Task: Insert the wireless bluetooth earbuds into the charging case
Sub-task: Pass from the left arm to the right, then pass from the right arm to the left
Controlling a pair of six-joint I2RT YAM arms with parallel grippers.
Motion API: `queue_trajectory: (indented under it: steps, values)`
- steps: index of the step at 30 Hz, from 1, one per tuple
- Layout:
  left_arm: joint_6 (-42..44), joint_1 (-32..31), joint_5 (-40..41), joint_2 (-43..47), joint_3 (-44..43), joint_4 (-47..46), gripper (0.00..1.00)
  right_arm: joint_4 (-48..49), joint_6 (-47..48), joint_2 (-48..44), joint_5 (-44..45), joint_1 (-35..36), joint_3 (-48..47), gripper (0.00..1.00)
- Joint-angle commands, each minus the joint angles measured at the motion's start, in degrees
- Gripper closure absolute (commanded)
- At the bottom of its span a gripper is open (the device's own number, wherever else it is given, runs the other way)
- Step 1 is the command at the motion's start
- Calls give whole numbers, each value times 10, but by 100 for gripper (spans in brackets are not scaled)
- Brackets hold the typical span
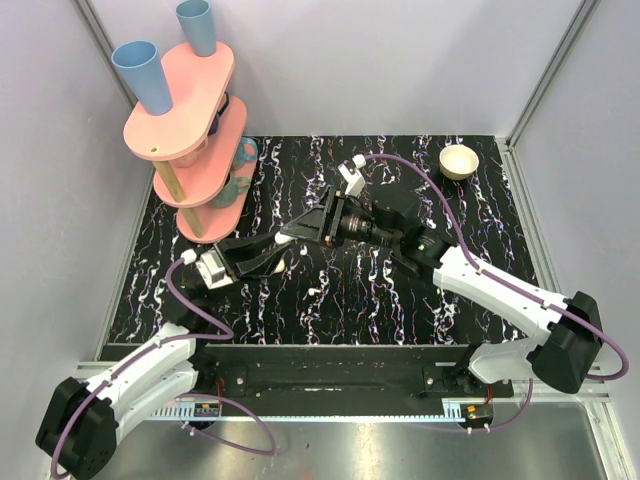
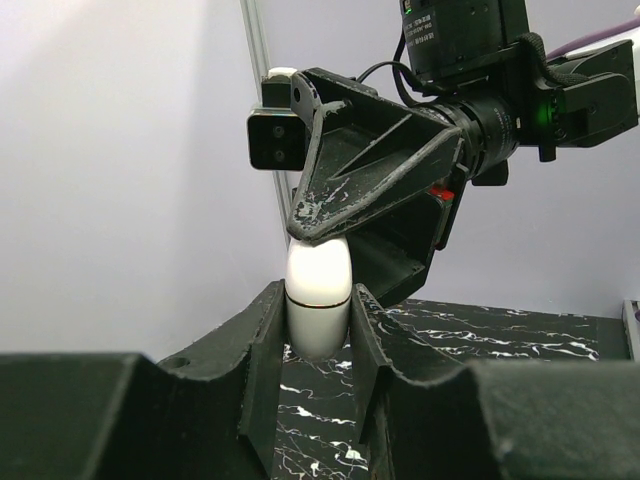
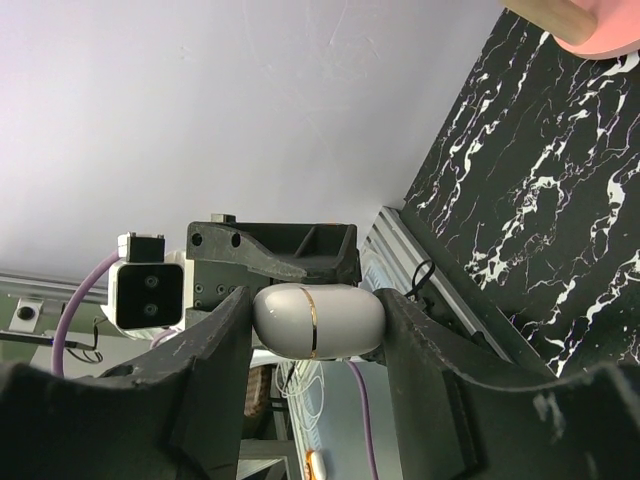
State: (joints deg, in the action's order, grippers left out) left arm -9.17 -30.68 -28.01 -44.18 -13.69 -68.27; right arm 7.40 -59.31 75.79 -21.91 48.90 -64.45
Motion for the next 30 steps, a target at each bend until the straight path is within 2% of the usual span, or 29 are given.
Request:
queue_trajectory:
  steps: [1,4,7,10,12,19,30]
  values:
    - [-2,-3,-27,-10,-17,32,68,48,10,-18,-3,-1,-12,61]
    - [-1,-2,-28,-9,-19,41,68,48,10,-17,-2,-1,-12,61]
    - [1,-2,-25,-5,-19,46,61,48,10,-19,-1,-1,-12,61]
    - [3,-3,-23,-3,-19,49,59,48,11,-19,1,-1,-11,61]
    - [3,-2,-23,-3,-19,48,63,48,11,-20,1,-2,-11,61]
    - [-1,-3,1,1,-1,2,59,48,11,-20,0,-2,-10,61]
    - [-5,-3,15,-18,3,-51,59,49,10,-19,0,-2,-9,61]
